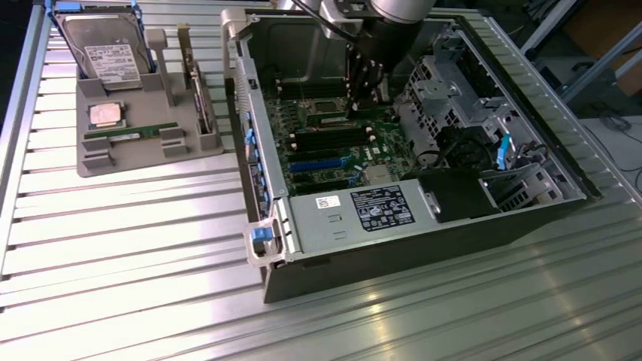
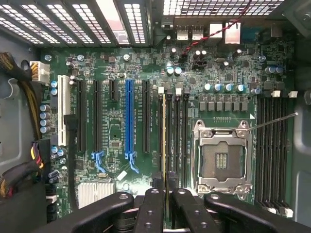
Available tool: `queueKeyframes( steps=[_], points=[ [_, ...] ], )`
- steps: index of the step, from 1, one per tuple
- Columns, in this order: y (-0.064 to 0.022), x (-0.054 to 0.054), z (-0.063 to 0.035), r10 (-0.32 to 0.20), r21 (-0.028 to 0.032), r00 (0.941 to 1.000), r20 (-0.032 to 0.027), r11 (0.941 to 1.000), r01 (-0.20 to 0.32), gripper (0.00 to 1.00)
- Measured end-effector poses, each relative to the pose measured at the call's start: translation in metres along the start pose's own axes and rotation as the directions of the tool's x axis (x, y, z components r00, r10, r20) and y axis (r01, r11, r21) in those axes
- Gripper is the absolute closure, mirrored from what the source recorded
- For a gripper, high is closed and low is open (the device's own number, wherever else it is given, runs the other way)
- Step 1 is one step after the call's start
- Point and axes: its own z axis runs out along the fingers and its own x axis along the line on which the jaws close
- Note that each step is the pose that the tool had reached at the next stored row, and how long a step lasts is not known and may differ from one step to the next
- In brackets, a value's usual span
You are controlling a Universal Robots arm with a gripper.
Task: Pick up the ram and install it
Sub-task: 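Insert the ram into the slot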
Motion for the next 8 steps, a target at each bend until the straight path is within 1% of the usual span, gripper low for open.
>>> queueKeyframes(
  steps=[8],
  points=[
    [0.0015, 0.0028, 0.0075, 0.000, 0.0000, 1.0000, 0.0000, 1.0000, 0.000, 0.87]
  ],
)
